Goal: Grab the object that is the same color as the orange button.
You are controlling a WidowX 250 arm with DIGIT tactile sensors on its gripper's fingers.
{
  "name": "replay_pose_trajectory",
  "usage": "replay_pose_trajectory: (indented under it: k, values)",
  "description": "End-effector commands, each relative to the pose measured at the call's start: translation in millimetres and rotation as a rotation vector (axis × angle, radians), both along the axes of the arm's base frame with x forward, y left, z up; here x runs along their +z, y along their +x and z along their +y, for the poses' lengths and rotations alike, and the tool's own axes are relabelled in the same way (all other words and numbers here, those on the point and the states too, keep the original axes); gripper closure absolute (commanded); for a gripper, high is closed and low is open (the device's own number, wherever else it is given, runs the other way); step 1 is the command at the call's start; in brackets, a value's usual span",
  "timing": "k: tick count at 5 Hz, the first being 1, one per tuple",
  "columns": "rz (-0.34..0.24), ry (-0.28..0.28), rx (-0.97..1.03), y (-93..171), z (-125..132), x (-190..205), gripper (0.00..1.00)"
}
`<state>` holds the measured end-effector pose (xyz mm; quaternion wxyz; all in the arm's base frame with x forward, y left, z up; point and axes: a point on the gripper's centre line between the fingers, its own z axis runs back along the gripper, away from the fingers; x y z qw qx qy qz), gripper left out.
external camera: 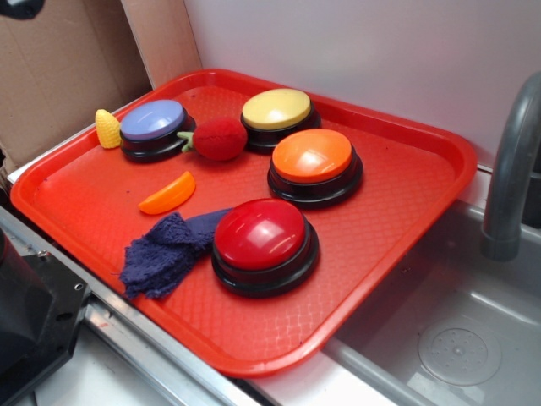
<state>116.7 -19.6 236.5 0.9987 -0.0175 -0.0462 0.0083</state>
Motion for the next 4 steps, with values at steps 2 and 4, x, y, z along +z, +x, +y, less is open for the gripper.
replay_pose_trajectory:
  k: [2,4]
  values:
    - [-0.039,-0.064,-0.09,9,7,-9,0.0]
    - [-0.071,-0.017,0.003,24,18,-33,0.0]
